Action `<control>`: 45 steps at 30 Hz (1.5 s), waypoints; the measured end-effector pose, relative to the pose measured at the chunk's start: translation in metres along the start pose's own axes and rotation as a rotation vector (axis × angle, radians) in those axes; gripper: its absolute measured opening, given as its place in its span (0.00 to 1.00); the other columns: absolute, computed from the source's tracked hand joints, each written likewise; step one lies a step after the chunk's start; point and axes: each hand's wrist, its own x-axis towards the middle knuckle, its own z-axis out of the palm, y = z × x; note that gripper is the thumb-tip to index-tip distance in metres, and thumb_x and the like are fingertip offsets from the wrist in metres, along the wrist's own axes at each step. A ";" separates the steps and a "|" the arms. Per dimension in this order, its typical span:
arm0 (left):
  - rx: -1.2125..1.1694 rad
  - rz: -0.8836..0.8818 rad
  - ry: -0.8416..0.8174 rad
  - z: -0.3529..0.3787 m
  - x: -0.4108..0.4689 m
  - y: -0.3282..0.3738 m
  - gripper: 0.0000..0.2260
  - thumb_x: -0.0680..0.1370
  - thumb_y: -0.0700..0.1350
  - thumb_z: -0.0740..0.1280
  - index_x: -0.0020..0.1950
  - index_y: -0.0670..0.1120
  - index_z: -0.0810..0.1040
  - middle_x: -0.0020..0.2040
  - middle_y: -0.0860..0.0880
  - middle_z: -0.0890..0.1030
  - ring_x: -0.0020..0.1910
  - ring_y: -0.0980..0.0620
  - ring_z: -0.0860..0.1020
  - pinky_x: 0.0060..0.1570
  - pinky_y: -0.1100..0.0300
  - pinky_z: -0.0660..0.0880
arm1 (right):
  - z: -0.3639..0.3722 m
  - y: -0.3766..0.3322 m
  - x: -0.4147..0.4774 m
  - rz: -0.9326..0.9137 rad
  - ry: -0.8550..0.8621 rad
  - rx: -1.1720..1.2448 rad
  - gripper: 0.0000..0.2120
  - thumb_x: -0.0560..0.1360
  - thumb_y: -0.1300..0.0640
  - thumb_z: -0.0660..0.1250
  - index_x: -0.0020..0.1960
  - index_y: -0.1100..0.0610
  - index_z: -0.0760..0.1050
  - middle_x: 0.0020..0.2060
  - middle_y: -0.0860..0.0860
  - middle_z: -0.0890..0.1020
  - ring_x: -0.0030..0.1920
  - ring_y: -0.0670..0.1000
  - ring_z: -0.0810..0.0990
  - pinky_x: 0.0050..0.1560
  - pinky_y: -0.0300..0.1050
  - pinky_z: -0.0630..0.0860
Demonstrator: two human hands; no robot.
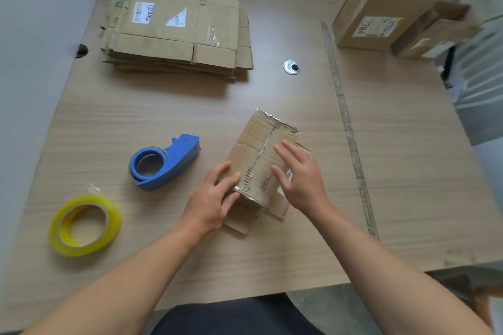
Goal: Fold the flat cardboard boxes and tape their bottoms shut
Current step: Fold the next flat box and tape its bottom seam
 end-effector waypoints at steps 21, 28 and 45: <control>-0.207 -0.452 0.142 -0.018 -0.006 0.014 0.23 0.78 0.44 0.70 0.73 0.47 0.72 0.55 0.52 0.78 0.48 0.62 0.77 0.50 0.79 0.66 | 0.020 0.037 -0.004 0.598 0.059 0.390 0.20 0.82 0.52 0.62 0.74 0.50 0.71 0.59 0.52 0.75 0.64 0.53 0.74 0.66 0.41 0.66; -0.119 -0.408 0.118 -0.007 -0.008 0.014 0.19 0.81 0.43 0.65 0.73 0.42 0.73 0.62 0.45 0.76 0.61 0.51 0.74 0.57 0.71 0.63 | 0.020 0.028 -0.014 0.691 0.167 0.568 0.12 0.81 0.56 0.65 0.61 0.56 0.80 0.53 0.48 0.84 0.59 0.50 0.80 0.59 0.43 0.74; 0.144 -0.699 0.110 0.015 0.047 0.045 0.38 0.69 0.66 0.72 0.65 0.42 0.65 0.66 0.41 0.70 0.65 0.38 0.69 0.63 0.48 0.67 | 0.032 -0.002 -0.012 0.907 -0.016 0.205 0.37 0.65 0.30 0.72 0.62 0.54 0.69 0.60 0.56 0.79 0.63 0.61 0.75 0.59 0.54 0.74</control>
